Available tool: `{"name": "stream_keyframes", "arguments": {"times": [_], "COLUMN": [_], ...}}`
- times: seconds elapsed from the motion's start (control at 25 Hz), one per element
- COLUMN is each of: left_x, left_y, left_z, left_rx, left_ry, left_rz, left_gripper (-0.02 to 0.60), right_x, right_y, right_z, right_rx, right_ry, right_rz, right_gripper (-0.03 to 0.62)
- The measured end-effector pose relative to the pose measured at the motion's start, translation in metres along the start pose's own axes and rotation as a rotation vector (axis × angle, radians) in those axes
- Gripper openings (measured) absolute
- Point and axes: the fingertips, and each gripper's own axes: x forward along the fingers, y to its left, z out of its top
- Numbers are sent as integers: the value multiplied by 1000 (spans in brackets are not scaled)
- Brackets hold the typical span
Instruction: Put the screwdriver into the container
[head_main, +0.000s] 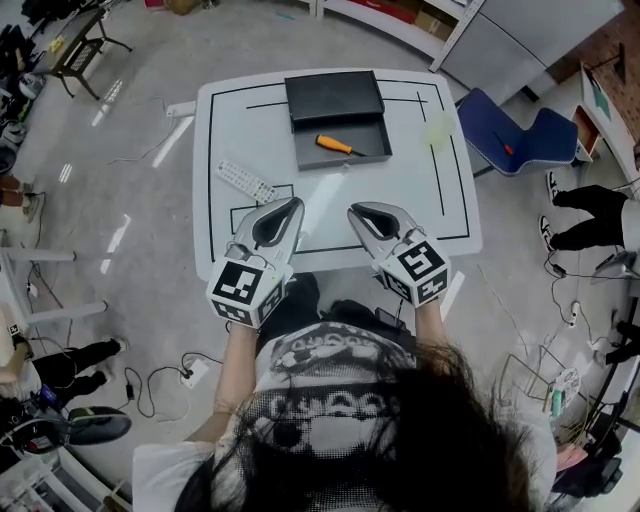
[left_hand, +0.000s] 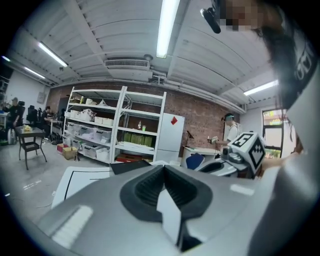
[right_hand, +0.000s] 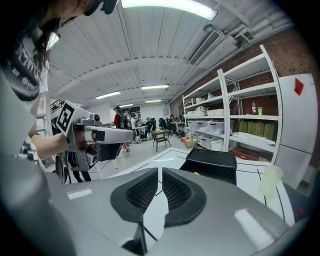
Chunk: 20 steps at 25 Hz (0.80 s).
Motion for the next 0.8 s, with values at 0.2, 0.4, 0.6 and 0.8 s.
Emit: {"name": "stream_keyframes", "arguments": {"times": [0.2,0.4,0.6,0.8], "left_x": [-14,-32,-49,-61], "left_y": [-47,-100,-141,-167], "left_z": [-8,-20,-32,-34], "left_rx": [1,-5,-1,9], "left_ry": [-12,-13,-8,0], "left_rz": [38,47,57,69], "left_gripper": [0,0,0,0], "right_x": [-45,-90,-123,-144], "right_y": [12,29,49,63], "right_z": [-14,-28,-40,-47], "right_rx": [-12,-10,-12,-10], "right_ry": [-28,-56,-88,-104], "right_rz": [22,44,71,93], "right_gripper": [18,14,11,5]}}
